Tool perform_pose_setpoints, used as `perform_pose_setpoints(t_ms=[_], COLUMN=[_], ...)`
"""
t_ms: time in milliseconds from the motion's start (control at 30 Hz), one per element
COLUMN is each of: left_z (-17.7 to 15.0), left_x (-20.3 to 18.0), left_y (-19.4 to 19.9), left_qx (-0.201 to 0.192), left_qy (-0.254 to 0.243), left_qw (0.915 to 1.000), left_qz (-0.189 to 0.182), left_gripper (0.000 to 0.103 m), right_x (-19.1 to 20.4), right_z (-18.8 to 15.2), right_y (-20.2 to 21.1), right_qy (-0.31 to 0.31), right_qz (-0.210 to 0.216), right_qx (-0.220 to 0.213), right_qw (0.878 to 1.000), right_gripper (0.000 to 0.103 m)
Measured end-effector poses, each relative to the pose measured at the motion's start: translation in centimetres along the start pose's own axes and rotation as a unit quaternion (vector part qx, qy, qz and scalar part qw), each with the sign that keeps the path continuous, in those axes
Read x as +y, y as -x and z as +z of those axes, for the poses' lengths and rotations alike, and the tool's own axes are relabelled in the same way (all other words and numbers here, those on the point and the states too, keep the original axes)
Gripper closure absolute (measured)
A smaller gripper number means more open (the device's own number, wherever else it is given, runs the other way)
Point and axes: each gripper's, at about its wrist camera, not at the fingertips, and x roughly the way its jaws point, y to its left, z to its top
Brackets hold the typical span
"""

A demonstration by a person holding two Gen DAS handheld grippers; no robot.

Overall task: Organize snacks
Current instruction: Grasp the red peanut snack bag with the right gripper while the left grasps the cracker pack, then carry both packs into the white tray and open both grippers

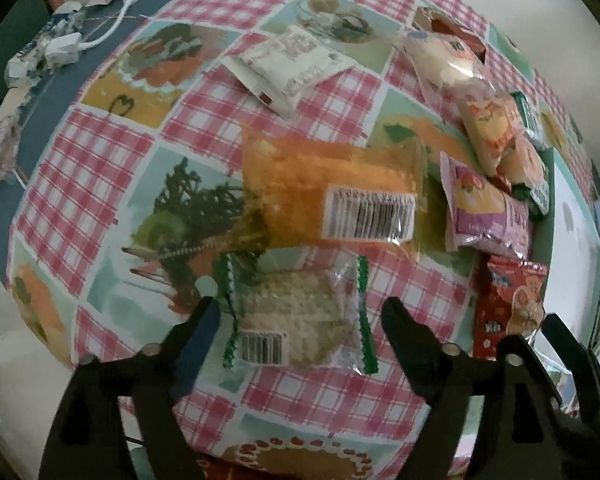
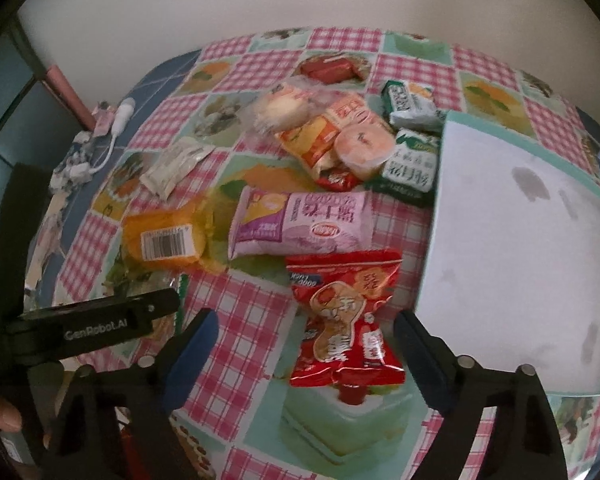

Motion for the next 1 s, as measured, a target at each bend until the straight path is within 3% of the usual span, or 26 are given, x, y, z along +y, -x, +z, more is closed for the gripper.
perform_pose_setpoints(t_ms=[267, 400, 467, 700, 833, 967, 1000], left_z=[-0.6, -0.7, -0.9, -1.3, -1.4, -1.6, -1.7], left_x=[-0.6, -0.2, 0.3, -0.3, -1.6, -2.2, -2.2], left_y=[-3.0, -3.5, -3.5, -3.0, -3.6, -4.1, -3.8], left_qx=[0.016, 0.010, 0.010, 0.007, 0.008, 0.005, 0.003], left_qy=[-0.001, 0.004, 0.004, -0.007, -0.018, -0.019, -0.019], left_qw=[0.9998, 0.9999, 0.9999, 0.9999, 0.9995, 0.9993, 0.9993], left_qz=[-0.009, -0.008, -0.009, 0.006, 0.024, 0.031, 0.031], left_gripper=[0.019, 0.028, 0.029, 0.029, 0.029, 0.029, 0.035], right_x=[0.1, 0.5, 0.7, 1.5, 1.9, 2.0, 2.1], right_z=[-0.2, -0.4, -0.4, -0.8, -0.9, -1.0, -1.0], right_y=[-1.6, -2.7, -3.2, -4.7, -4.9, -4.4, -4.0], right_qy=[-0.003, 0.005, 0.007, 0.031, 0.044, 0.043, 0.043], right_qz=[0.026, 0.011, -0.001, -0.042, -0.066, -0.055, -0.052], right_qx=[0.031, 0.043, 0.047, 0.059, 0.051, 0.045, 0.039], right_qw=[0.999, 0.999, 0.999, 0.997, 0.995, 0.997, 0.997], right_gripper=[0.026, 0.028, 0.033, 0.034, 0.045, 0.048, 0.048])
